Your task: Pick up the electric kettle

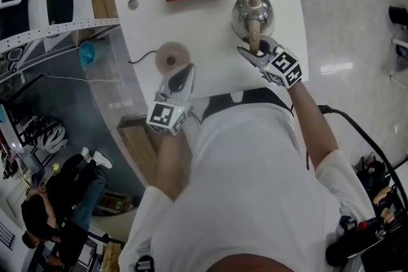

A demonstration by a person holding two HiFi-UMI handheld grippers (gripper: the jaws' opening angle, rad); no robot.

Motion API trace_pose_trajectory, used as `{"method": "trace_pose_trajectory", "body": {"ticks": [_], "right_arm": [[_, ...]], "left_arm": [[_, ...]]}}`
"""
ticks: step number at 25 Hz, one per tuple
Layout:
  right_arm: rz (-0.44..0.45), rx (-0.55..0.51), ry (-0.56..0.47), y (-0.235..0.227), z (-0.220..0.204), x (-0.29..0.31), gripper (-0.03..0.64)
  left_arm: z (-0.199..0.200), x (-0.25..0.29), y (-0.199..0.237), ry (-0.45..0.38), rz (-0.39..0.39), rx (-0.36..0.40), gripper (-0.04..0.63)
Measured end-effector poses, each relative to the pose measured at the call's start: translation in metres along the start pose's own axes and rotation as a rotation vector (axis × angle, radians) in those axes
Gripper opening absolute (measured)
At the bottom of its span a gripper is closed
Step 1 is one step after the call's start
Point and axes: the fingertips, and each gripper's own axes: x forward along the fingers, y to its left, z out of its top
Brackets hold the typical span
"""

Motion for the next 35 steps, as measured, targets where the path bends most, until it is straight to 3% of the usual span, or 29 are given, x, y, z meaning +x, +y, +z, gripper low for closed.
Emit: {"method": "trace_pose_trajectory", "body": {"ticks": [15, 35], "right_arm": [[-0.026, 0.006, -0.003, -0.018, -0.018, 0.000, 0.124], [-0.054, -0.053, 0.089, -0.014, -0.069, 0.012, 0.124]], "left_arm": [[-0.008, 0.015, -0.004, 0.033, -0.013, -0.005, 0.002], [-0.039, 0.019, -0.022, 0.090, -0.049, -0.030, 0.002]]}}
